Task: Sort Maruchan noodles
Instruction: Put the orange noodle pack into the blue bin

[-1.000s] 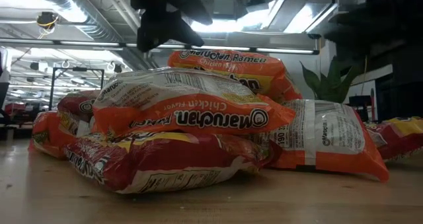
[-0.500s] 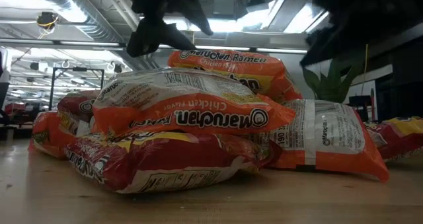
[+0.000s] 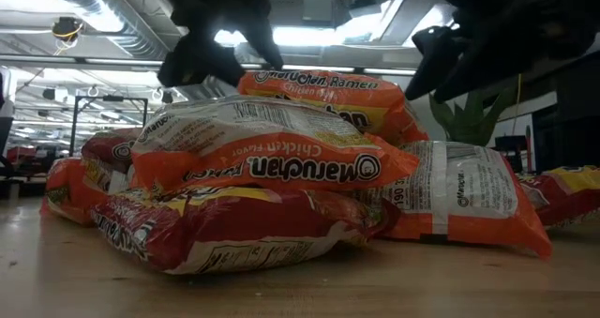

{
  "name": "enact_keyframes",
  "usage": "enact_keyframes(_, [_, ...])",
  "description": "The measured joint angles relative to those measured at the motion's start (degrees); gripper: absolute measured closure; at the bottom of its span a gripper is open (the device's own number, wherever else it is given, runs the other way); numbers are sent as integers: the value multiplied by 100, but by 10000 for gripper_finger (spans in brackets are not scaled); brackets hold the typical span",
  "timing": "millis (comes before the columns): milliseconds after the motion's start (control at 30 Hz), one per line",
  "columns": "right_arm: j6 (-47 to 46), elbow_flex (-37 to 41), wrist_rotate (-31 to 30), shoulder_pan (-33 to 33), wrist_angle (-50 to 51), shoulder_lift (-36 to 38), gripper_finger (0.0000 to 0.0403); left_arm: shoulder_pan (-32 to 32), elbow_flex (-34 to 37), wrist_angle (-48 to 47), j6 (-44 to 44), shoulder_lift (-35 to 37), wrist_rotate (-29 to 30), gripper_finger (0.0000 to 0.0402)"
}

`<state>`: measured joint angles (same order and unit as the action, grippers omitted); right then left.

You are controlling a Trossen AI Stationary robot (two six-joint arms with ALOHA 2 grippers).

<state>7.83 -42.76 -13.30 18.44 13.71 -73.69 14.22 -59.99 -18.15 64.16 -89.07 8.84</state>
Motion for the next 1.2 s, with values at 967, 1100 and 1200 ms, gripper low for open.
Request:
enact_keyframes(967, [109,7,-3,578,-430,-747,181,-294,2,1331,78,-737,-728,234])
enact_keyframes(1100, [207,7,-74,611,-602,-836,181,-326,2,1313,129,-740,-837,234])
enact_keyframes(1200, [382,7,-109,605,-866,-900,181,-357,-2,1320,147,-864,-853,234])
